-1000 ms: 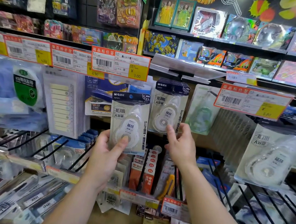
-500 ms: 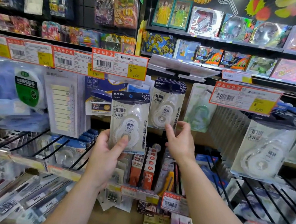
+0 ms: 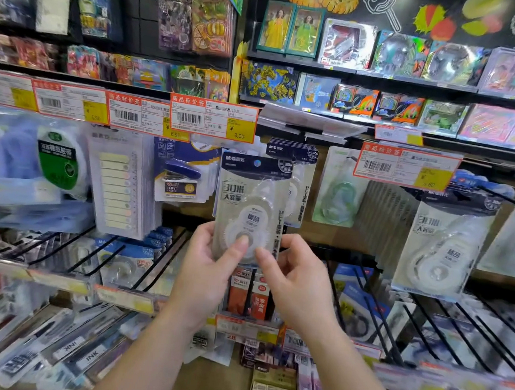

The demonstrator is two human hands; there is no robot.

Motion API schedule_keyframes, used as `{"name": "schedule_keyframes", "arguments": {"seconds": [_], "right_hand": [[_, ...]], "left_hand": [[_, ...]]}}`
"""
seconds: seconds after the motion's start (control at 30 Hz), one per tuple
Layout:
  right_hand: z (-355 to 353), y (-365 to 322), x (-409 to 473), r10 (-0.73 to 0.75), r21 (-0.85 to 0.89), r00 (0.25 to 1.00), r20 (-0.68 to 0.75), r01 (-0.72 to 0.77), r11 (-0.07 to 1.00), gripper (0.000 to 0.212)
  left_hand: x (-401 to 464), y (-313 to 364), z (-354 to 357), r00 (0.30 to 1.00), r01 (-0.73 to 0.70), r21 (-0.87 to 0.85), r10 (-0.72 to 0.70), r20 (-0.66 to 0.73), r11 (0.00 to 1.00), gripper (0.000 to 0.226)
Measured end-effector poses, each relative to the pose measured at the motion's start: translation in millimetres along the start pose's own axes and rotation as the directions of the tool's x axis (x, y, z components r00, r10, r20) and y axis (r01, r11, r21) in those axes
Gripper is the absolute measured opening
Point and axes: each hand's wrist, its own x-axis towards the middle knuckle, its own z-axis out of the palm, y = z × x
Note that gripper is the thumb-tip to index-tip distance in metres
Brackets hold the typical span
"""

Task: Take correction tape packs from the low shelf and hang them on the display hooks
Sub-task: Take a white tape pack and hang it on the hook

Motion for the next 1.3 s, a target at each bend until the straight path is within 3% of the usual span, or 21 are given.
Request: {"name": "schedule_keyframes", "arguments": {"seconds": [0.17,0.33,0.63,0.73,0.83,0.93,1.07,1.3], "right_hand": [[-10,2,-9,-0.018,0.060,0.997,-0.070,0.022,0.998,0.011],[-18,5,-9,-0.036,0.001,0.989,-0.142,0.036,0.999,0.016],[-23,10,-4,-0.014,0.007,0.991,-0.131,0.015,1.000,0.016],[-24,17,1,-0.008,-0.040,0.992,-0.125,0.003,0.999,0.020],[-29,22,9,-0.018,-0.223,0.996,-0.089,-0.002,0.975,0.033],[-34,25,17,-0.026,-0.447,0.998,-0.049,0.001,0.894,0.044],[-34,27,28,-0.033,-0.525,0.999,-0.043,0.006,0.851,0.047],[-32,32,49,-0.019,-0.567,0.999,-0.038,-0.006,0.824,0.048]], "left_hand": [[-5,8,12,0.998,-0.031,0.066,0.028,0.053,0.997,0.033],[-5,15,23,0.997,-0.030,0.070,0.025,0.071,0.997,0.026],[-3,17,32,0.997,0.028,0.060,-0.032,0.068,0.998,0.024],[1,9,28,0.998,-0.001,0.186,-0.009,0.055,0.983,0.019],[8,1,16,0.993,-0.120,0.568,0.108,0.054,0.814,0.016],[17,-3,8,0.980,-0.181,0.791,0.172,0.098,0.584,0.044],[29,-4,9,0.968,-0.218,0.862,0.212,0.133,0.457,0.056],[58,-20,13,0.970,-0.220,0.884,0.189,0.153,0.412,0.050]]}}
